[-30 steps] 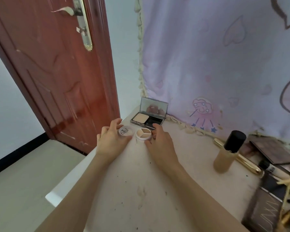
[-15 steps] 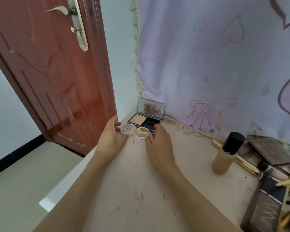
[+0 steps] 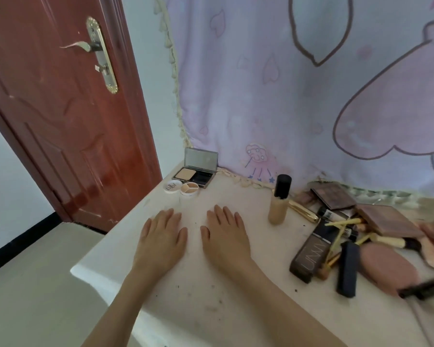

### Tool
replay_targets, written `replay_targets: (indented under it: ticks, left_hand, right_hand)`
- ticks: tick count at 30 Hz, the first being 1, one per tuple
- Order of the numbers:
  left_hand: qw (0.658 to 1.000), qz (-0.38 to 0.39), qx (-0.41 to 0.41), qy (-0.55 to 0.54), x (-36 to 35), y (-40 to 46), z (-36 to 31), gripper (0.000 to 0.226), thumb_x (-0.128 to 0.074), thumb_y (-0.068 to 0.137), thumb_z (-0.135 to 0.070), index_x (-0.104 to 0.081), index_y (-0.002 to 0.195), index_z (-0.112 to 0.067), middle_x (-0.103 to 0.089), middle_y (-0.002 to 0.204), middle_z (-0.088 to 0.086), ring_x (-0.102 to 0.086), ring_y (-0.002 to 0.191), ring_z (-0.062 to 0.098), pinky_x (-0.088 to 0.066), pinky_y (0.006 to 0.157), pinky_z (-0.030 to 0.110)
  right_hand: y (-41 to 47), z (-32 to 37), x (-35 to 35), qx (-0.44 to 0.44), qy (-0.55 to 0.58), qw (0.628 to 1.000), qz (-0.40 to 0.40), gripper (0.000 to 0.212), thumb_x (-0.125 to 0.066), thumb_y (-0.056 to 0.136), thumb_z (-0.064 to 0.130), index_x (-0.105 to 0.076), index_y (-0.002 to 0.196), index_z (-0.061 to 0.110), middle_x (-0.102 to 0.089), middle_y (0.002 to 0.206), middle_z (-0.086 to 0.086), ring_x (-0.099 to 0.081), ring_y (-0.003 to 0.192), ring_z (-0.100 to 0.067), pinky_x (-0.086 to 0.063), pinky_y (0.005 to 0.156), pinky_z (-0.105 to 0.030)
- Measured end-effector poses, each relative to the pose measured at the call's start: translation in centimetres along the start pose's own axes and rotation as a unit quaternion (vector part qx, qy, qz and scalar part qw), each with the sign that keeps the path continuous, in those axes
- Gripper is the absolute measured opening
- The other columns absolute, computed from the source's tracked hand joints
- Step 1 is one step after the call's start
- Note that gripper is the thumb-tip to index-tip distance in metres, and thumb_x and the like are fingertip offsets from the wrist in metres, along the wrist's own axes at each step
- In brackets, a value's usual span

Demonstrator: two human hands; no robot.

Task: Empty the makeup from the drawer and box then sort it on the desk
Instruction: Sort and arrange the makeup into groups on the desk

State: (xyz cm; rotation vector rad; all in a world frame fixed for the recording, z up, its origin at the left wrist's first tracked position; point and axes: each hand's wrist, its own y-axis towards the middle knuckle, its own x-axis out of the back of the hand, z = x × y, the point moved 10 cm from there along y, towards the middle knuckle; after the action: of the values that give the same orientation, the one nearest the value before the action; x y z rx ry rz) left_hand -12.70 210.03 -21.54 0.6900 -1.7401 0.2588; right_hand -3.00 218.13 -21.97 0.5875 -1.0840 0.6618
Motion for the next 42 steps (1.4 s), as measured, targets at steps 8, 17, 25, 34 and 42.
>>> replay_targets:
  ticks: [8, 17, 25, 34, 42]
  left_hand:
    - [0.990, 0.098, -0.064, 0.084, -3.5, -3.2, -8.1, 0.062, -0.002, 0.092, -0.047, -0.003, 0.149, -0.022, 0.006, 0.157, -0.004, 0.008, 0.143, 0.012, 0.006, 0.114, 0.042]
    - [0.990, 0.096, -0.083, 0.065, -5.8, -0.7, -14.0, 0.052, -0.013, 0.099, -0.036, -0.005, 0.148, -0.022, 0.003, 0.157, -0.004, 0.006, 0.143, 0.013, 0.003, 0.114, 0.046]
    - [0.991, 0.088, -0.083, 0.062, -5.7, -0.7, -14.0, 0.053, -0.013, 0.098, -0.038, -0.004, 0.148, -0.023, 0.004, 0.157, -0.005, 0.008, 0.143, 0.011, 0.005, 0.114, 0.044]
    - [0.991, 0.087, -0.081, 0.056, -5.6, -0.7, -13.9, 0.053, -0.013, 0.098, -0.038, -0.004, 0.148, -0.022, 0.003, 0.157, -0.004, 0.008, 0.143, 0.012, 0.006, 0.114, 0.045]
    - [0.993, 0.080, -0.088, 0.023, -5.3, -0.7, -14.1, 0.049, -0.015, 0.099, -0.038, -0.016, 0.146, -0.024, -0.005, 0.156, -0.006, 0.002, 0.143, 0.011, 0.006, 0.114, 0.044]
  right_hand:
    - [-7.7, -5.2, 7.1, -0.030, 0.269, 0.963, 0.004, 0.031, -0.041, 0.098, 0.023, -0.053, 0.126, 0.017, -0.050, 0.133, 0.005, -0.043, 0.122, -0.008, -0.029, 0.095, -0.010]
    - [-7.6, -15.9, 17.8, -0.084, 0.158, 0.968, -0.174, 0.022, -0.051, 0.093, 0.020, -0.063, 0.110, 0.012, -0.059, 0.104, 0.006, -0.053, 0.096, -0.008, -0.038, 0.081, -0.016]
    - [-1.9, -23.6, 15.1, -0.260, -0.054, 0.964, -0.024, 0.077, -0.058, 0.078, 0.058, -0.043, 0.133, 0.005, -0.043, 0.136, -0.017, -0.039, 0.125, -0.036, -0.039, 0.100, -0.044]
    - [-1.5, -23.7, 14.8, -0.264, -0.039, 0.962, -0.058, 0.065, -0.060, 0.078, 0.041, -0.039, 0.132, 0.010, -0.043, 0.134, -0.019, -0.034, 0.126, -0.038, -0.034, 0.102, -0.047]
    - [-9.5, -17.8, 18.3, -0.136, 0.341, 0.897, -0.247, 0.061, -0.063, 0.082, 0.045, -0.040, 0.135, 0.026, -0.050, 0.121, 0.007, -0.045, 0.113, -0.010, -0.037, 0.093, -0.028]
